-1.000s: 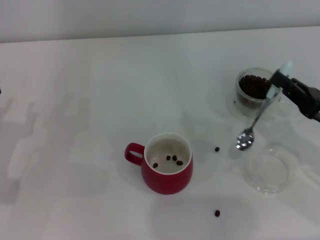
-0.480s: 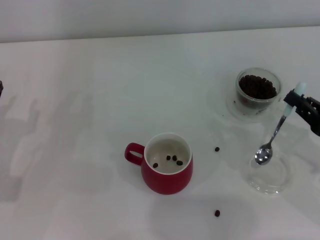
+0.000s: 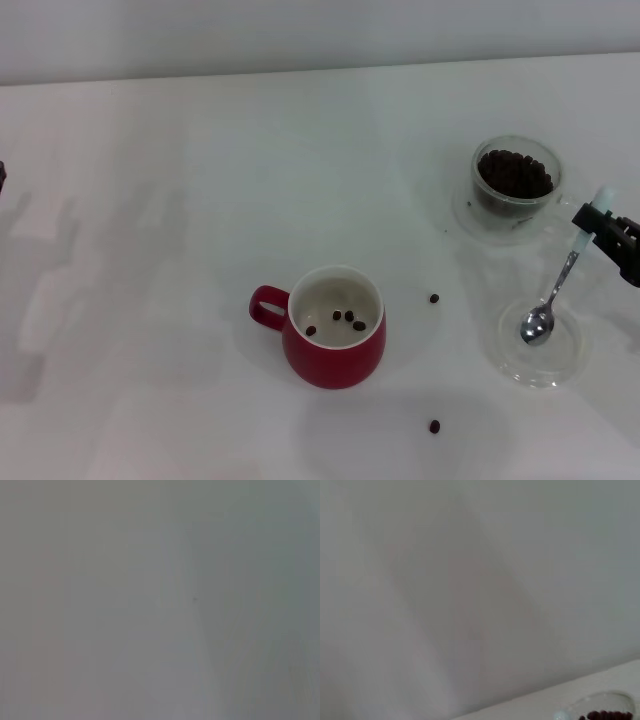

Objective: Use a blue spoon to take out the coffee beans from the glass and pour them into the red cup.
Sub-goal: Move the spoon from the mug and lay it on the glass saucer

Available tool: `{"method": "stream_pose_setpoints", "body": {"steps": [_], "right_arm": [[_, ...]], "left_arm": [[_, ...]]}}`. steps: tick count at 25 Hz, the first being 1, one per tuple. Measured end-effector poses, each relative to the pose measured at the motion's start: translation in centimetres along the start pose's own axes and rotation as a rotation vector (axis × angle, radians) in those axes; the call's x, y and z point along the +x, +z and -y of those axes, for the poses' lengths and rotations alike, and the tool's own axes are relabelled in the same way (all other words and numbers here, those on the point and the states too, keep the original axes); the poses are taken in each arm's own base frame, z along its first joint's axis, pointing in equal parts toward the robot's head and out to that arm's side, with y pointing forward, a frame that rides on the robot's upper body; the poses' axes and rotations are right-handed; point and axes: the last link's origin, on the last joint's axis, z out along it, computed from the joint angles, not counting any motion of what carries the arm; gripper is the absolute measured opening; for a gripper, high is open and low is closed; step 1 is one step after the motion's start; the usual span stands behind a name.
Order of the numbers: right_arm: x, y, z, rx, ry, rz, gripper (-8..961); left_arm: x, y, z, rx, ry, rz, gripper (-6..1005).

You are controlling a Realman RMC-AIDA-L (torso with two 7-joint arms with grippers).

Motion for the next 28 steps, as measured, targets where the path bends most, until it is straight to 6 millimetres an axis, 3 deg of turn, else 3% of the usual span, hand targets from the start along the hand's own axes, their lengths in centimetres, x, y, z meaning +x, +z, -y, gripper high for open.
{"method": "stream_pose_setpoints", "body": {"steps": [28], "right_arm": [[2.0,-0.6,0.6,0.084,0.121,-0.047,147]], "left_arm": [[0.0,0.5,0.1,-0.006,0.005,0.005,560]]}}
